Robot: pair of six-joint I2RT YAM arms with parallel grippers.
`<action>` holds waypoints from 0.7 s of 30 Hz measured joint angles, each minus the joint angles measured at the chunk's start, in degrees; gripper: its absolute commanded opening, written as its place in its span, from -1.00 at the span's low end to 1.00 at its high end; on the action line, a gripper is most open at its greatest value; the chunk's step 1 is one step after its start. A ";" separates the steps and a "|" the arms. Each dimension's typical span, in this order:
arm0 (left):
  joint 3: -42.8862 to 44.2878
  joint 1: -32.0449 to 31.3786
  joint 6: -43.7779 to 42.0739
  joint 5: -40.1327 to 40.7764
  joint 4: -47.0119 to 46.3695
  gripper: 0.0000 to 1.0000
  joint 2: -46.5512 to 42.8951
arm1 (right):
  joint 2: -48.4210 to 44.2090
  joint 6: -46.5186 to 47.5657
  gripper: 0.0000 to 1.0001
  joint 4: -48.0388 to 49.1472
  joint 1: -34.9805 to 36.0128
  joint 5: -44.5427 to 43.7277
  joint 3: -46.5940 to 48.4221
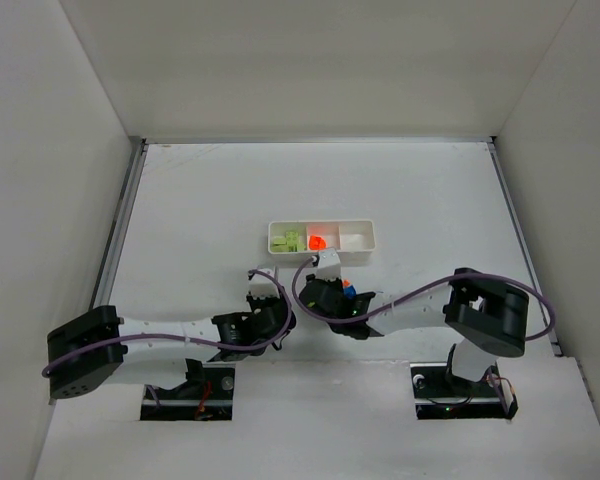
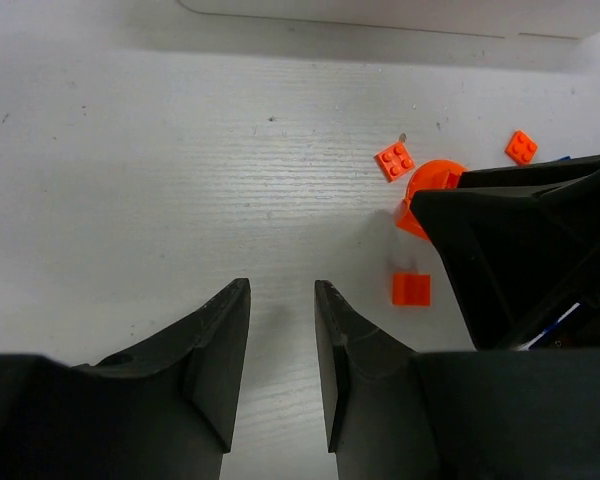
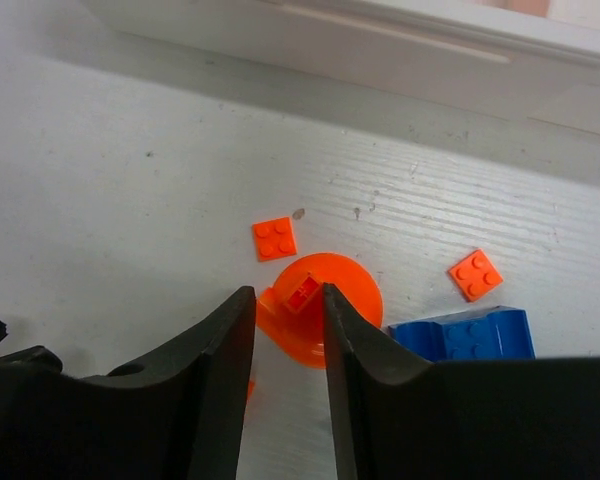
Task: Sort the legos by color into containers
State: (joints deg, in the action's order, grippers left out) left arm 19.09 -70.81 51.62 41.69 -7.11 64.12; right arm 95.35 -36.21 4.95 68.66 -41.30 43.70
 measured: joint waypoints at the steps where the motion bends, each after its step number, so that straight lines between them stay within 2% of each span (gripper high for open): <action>1: -0.02 0.00 0.02 0.04 0.00 -0.40 0.00 | 0.00 -0.02 -0.33 -0.17 0.00 -0.20 0.00; 10: -0.02 -0.11 0.07 0.44 0.02 -0.40 0.00 | 3.06 -0.02 -0.77 -0.22 -0.92 -2.71 2.47; 16: 0.00 -0.42 0.09 0.44 0.09 -0.40 -0.15 | 2.91 -0.33 -0.81 -0.76 -0.85 -5.31 2.54; 21: 0.00 -0.42 0.07 0.46 0.33 -0.37 -2.40 | -3.69 -0.44 -0.80 -1.97 0.79 -6.29 0.83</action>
State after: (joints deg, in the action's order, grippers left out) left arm 19.09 -71.22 51.68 42.15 -6.79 61.71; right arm 91.66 -36.64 2.98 69.45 -47.59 44.53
